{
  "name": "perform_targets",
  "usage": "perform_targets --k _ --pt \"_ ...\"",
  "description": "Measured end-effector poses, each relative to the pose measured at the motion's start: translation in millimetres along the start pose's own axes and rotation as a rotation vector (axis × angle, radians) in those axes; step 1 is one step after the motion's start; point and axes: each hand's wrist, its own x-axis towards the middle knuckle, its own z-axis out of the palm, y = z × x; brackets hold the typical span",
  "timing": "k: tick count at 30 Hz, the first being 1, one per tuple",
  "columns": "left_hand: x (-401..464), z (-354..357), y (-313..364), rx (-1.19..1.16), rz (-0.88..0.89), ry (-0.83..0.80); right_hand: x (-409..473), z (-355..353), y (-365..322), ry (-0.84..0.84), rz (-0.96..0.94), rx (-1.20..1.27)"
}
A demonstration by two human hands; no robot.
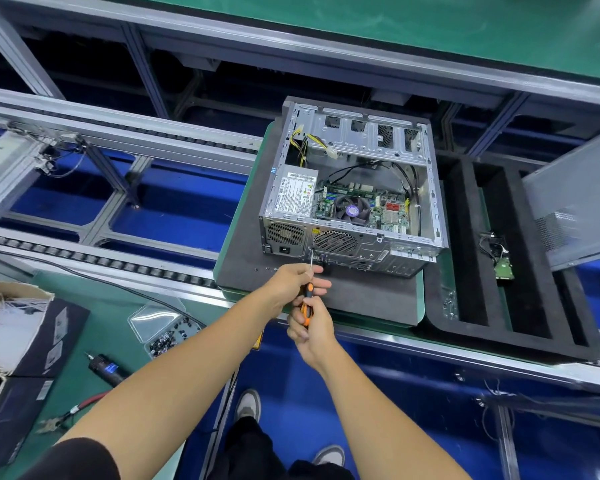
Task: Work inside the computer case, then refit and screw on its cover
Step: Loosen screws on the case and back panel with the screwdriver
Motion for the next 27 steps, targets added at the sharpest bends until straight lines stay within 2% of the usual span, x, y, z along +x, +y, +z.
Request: perform_targets --k 2,6,7,8,9,11,14,17,21,22,24,27 --pt "2.8 2.8 1.8 -0.033 -0.008 0.039 -2.8 2.0 2.3 0.101 -0.091 -0.201" --pt "9.3 3.9 -0.7 -0.033 0.015 0.088 -5.0 -5.6 16.7 0.452 -0.339 -0.877" --pt "8.8 3.3 -1.3 -0.019 0.029 0.096 -5.5 -6.1 17.6 0.466 -0.357 -0.918" --pt "7.1 2.4 -1.0 -0.007 0.039 0.103 -4.0 -5.6 15.7 0.421 -0.358 -0.814" --pt "5.5 1.4 -0.8 -0.001 0.047 0.102 -1.1 -4.5 11.7 0.354 -0.315 -0.602" --pt "2.1 -1.4 -2.3 -0.009 0.055 0.052 -0.2 -5.8 4.0 0.179 -0.137 -0.216" --pt "-4.3 -3.5 -6.0 -0.007 0.027 -0.084 -0.9 -8.3 2.0 -0.016 0.0 0.014" --pt "-1.6 -2.7 -7.5 0.027 0.016 -0.025 -0.9 -2.3 3.0 0.029 0.005 -0.053" --pt "9.0 0.5 -11.0 -0.045 0.014 0.165 -1.8 -3.8 11.2 0.287 -0.29 -0.635" --pt "10.4 1.1 -11.8 -0.024 0.02 0.197 -1.2 -5.7 13.4 0.318 -0.363 -0.702" --pt "10.0 1.4 -11.4 0.052 0.038 0.204 -3.5 -1.5 11.3 0.294 -0.37 -0.601" --pt "4.8 -2.7 -6.9 0.028 0.034 0.072 -2.1 3.9 6.9 0.228 -0.137 -0.228"
